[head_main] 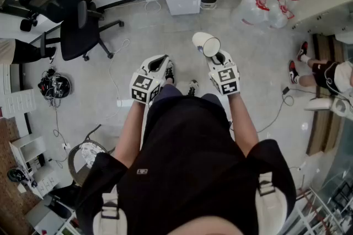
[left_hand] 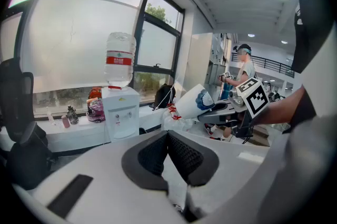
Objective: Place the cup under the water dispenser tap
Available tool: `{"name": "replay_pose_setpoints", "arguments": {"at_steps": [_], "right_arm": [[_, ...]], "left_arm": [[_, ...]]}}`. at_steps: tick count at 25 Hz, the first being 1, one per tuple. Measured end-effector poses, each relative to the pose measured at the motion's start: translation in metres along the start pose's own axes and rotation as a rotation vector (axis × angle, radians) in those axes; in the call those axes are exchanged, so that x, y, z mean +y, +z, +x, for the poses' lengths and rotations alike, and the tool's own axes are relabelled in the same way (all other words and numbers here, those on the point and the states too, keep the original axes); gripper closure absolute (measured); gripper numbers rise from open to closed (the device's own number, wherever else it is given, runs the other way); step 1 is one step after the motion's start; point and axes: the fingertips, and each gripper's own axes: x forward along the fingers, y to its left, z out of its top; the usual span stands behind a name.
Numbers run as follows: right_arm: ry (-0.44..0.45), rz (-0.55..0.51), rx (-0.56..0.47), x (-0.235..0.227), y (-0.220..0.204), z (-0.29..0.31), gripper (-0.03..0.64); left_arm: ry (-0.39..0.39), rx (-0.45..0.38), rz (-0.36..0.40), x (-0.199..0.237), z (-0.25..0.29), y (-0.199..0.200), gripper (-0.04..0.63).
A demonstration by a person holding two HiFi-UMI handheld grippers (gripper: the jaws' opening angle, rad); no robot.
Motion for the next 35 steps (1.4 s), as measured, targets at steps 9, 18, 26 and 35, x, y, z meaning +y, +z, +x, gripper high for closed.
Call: {"name": "replay_pose_setpoints", "arguments": {"at_steps": [9, 18, 26, 35], "right_arm": [[-0.015, -0.024, -0.019, -0.002, 0.006, -0.022, 0.577], [-0.023, -0.038, -0.032, 0.001, 0.006, -0.029, 0.577], [-0.030, -0.042, -0.037, -0.003, 0.010, -0.029, 0.577], [-0.027, -0.049, -0.042, -0.009, 0.010, -0.033, 0.577]], "left_arm": [[-0.020, -0.015, 0.010, -0.018, 0.004, 0.011, 0.595], [-0.012, -0.028, -0.001, -0.016, 0.005, 0.010, 0.595], [0.016, -0.038, -0.013, -0.005, 0.000, 0.012, 0.595], [0.027, -0.047, -0.024, -0.011, 0.002, 0.014, 0.595]]}}
